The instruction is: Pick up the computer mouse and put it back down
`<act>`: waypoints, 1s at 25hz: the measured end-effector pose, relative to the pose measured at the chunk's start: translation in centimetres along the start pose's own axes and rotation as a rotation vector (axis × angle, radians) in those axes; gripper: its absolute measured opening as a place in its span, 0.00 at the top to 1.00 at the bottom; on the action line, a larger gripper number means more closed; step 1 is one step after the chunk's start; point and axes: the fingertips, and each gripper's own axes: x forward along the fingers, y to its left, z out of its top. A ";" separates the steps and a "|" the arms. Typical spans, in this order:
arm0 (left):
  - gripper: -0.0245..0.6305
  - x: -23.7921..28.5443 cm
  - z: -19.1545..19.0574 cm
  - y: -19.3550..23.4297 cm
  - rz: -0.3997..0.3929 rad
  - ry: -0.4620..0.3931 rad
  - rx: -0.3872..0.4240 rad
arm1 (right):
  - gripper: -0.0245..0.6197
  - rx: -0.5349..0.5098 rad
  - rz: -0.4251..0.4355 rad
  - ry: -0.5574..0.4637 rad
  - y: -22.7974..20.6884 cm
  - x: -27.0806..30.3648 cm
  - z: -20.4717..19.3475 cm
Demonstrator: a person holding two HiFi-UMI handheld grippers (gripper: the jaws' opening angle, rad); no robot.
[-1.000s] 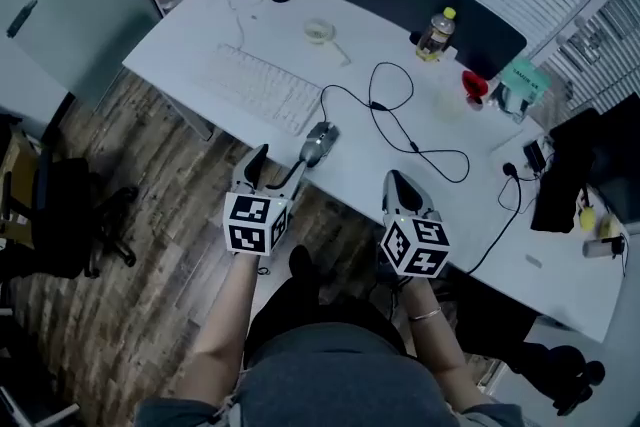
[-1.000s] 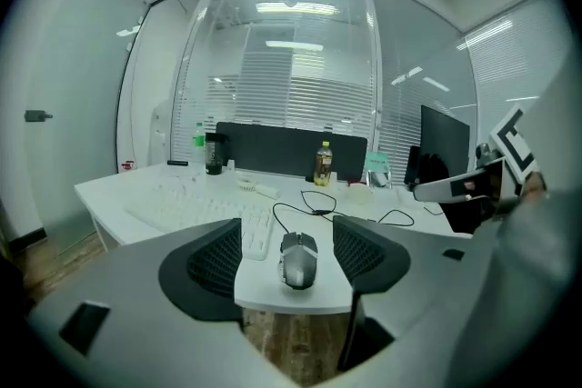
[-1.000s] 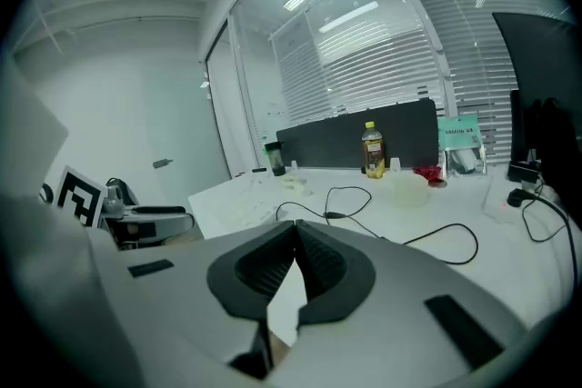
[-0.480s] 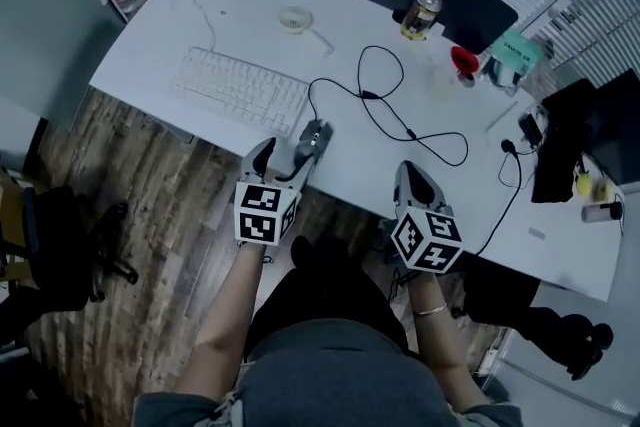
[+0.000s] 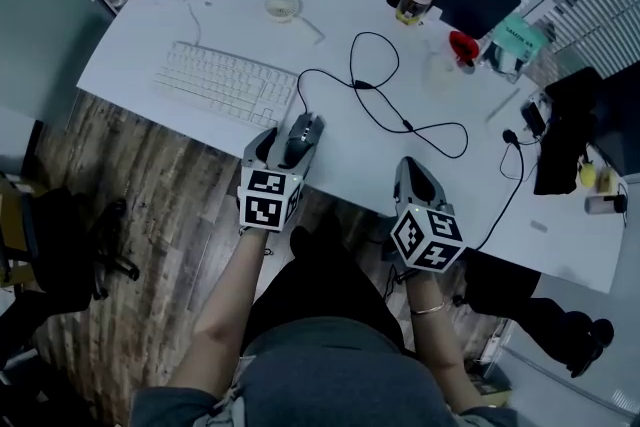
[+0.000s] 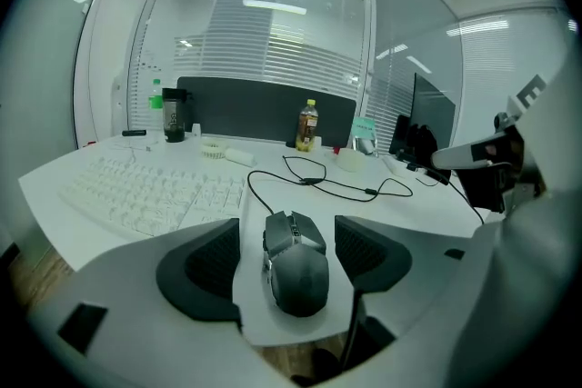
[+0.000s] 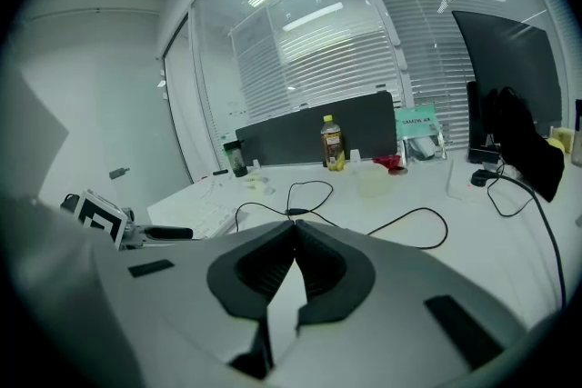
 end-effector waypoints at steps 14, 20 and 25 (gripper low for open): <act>0.49 3.6 -1.6 -0.8 0.046 0.115 0.026 | 0.95 0.053 -0.006 0.027 -3.6 0.5 -0.7; 0.49 4.5 -2.0 -0.7 0.061 0.149 0.016 | 0.95 0.069 0.003 0.039 -4.5 0.9 -1.0; 0.49 5.0 -2.5 -0.5 0.075 0.172 -0.003 | 0.95 0.074 0.012 0.043 -5.1 1.4 -0.9</act>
